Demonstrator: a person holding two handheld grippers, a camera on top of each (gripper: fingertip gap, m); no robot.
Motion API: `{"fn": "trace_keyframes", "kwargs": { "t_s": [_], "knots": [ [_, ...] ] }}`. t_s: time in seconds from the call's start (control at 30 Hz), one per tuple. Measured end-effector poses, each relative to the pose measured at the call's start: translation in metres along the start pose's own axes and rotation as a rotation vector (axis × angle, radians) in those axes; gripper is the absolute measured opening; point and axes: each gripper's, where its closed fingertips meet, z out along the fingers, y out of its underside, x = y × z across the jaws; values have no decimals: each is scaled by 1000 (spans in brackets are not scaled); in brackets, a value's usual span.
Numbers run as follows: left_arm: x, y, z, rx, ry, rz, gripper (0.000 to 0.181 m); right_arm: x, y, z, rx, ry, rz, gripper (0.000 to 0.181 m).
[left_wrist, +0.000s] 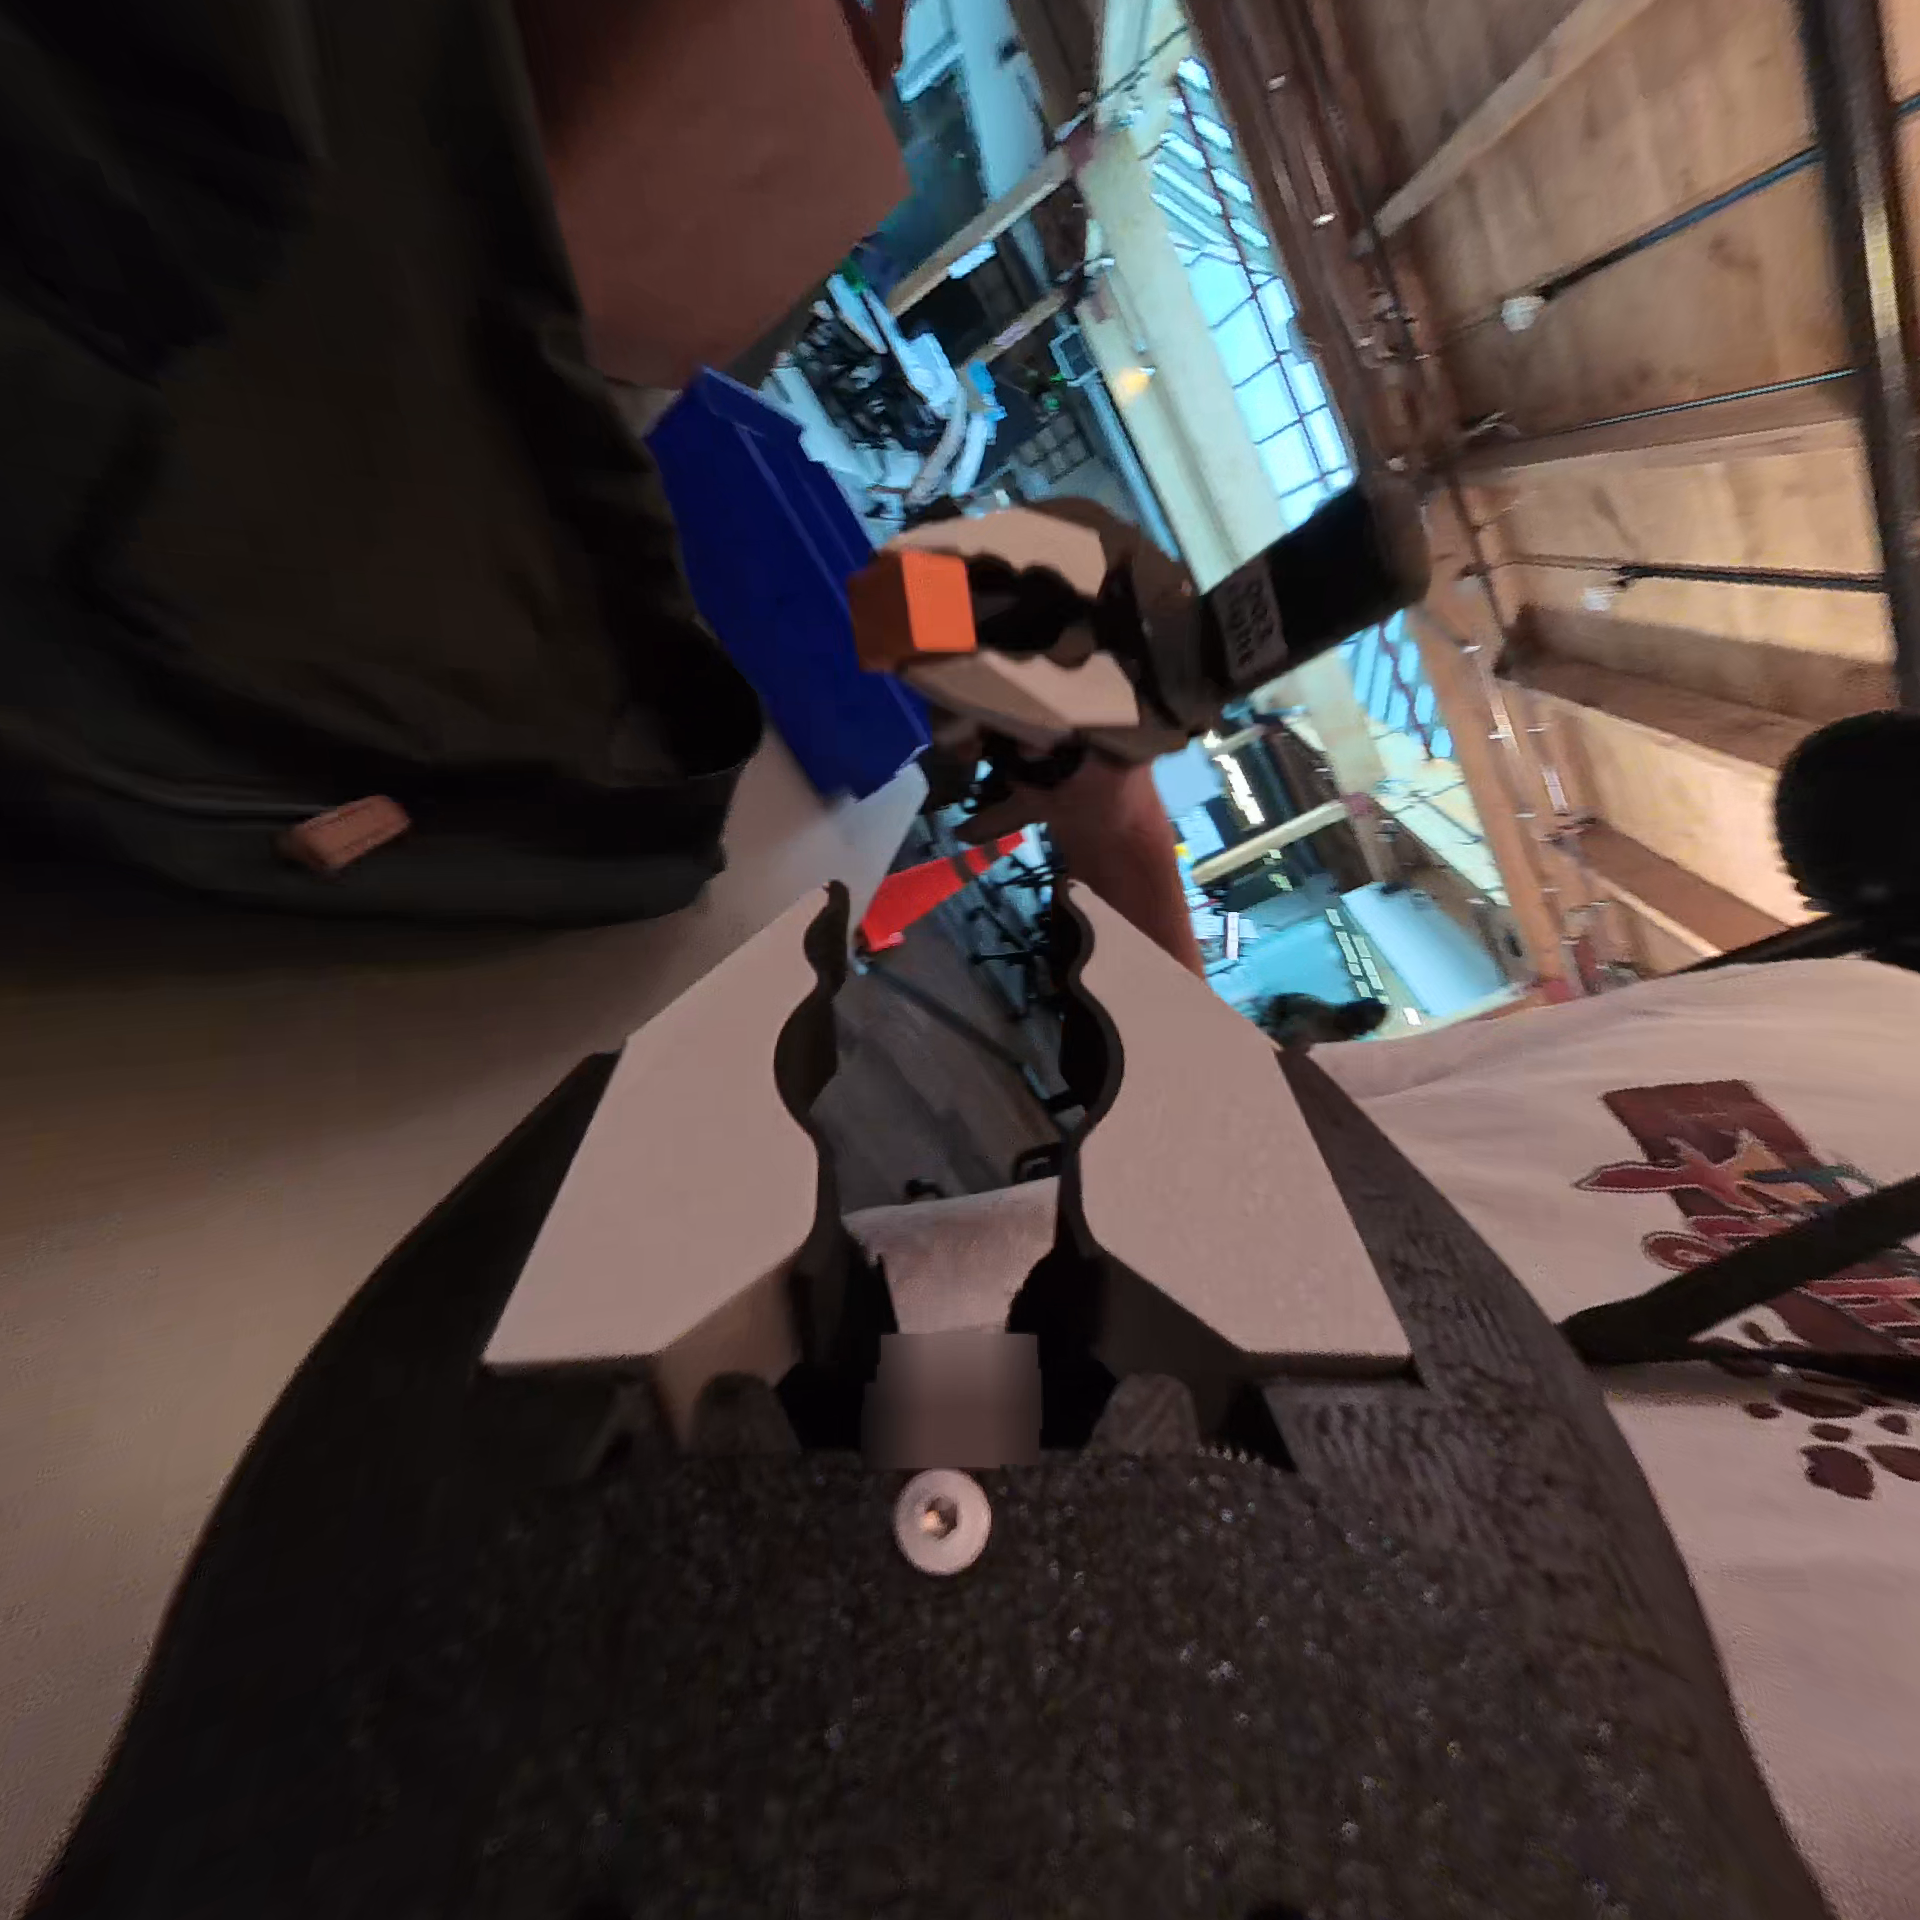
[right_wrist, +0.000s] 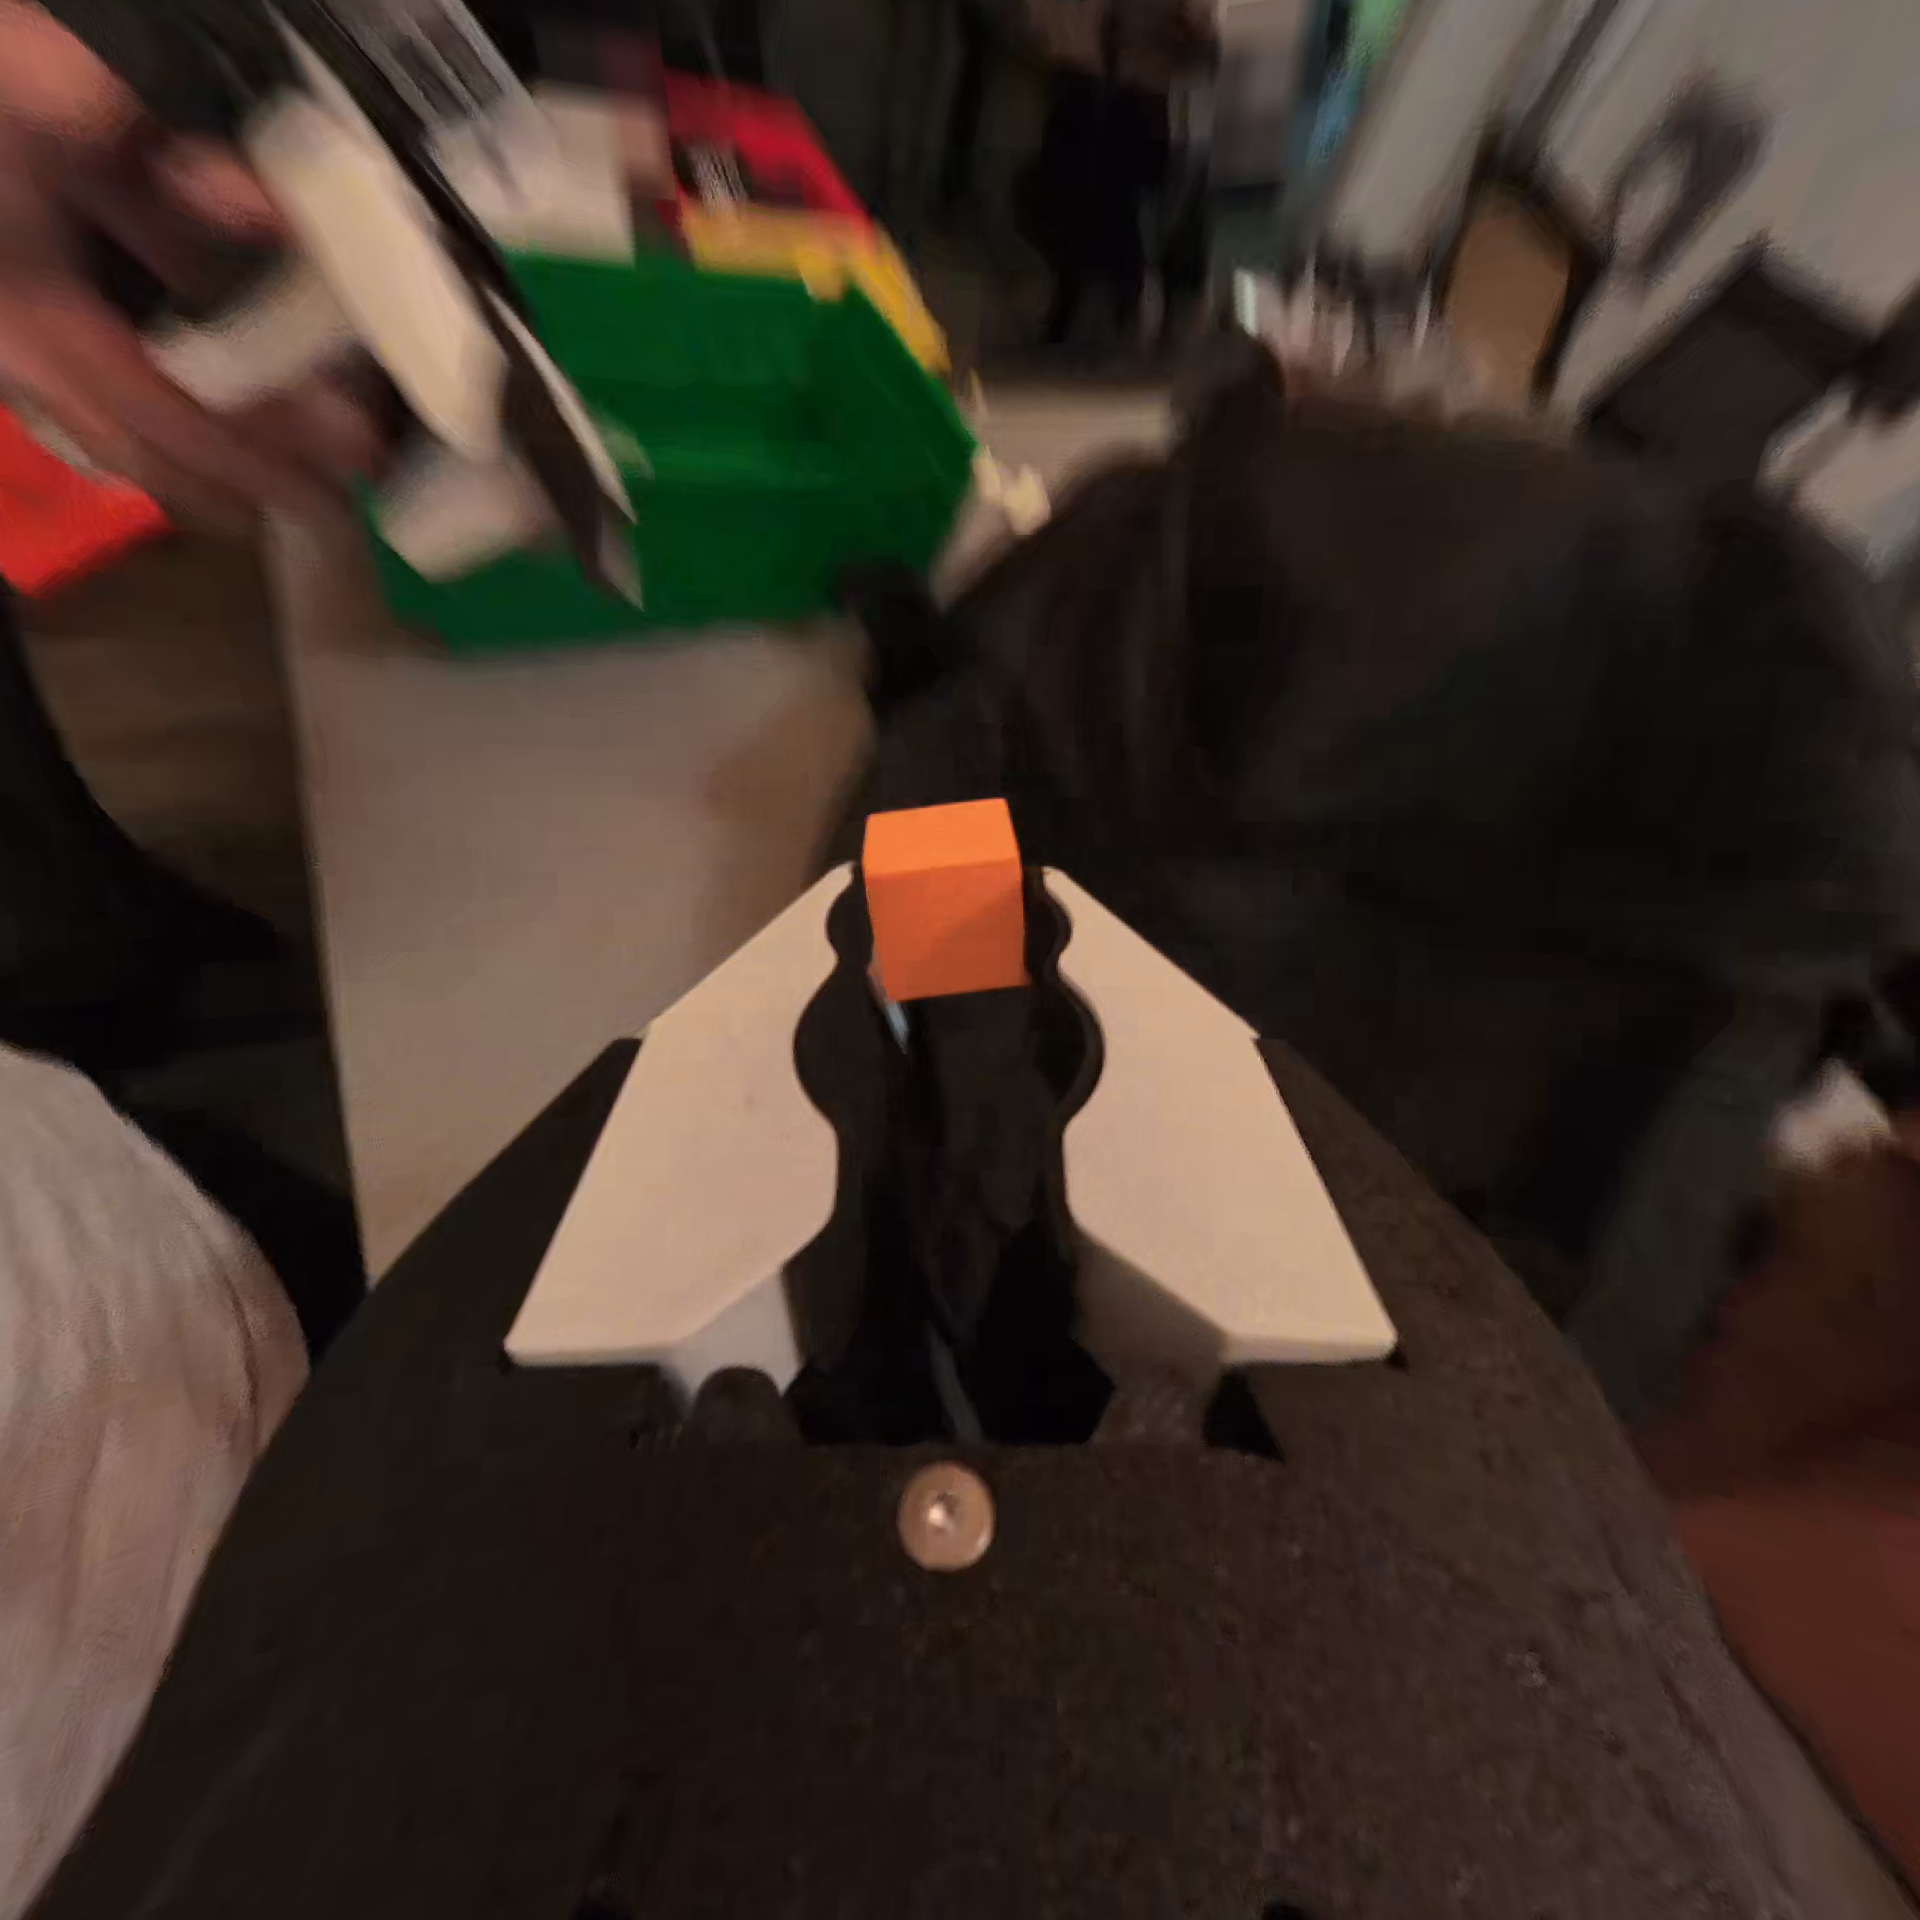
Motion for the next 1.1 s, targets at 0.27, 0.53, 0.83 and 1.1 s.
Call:
{"fn": "trace_keyframes", "kwargs": {
  "t_s": [0.27, 0.53, 0.83, 1.1],
  "knots": [
    [-31, 44, -32, -106, -249, 19, 40, 37, 129, 23, -771, -219, 92, 29],
    [-31, 64, -28, -121, -270, 0, 39, 29, 168, 62, -1017, -355, -215, 29],
    [-44, 69, -54, -126, -415, 50, 40, 32, 160, 53, -873, -340, -49, 51],
    [-85, 28, -138, -167, -842, 379, 40, 15, 77, -10, -276, -128, 240, 55]
  ]
}}
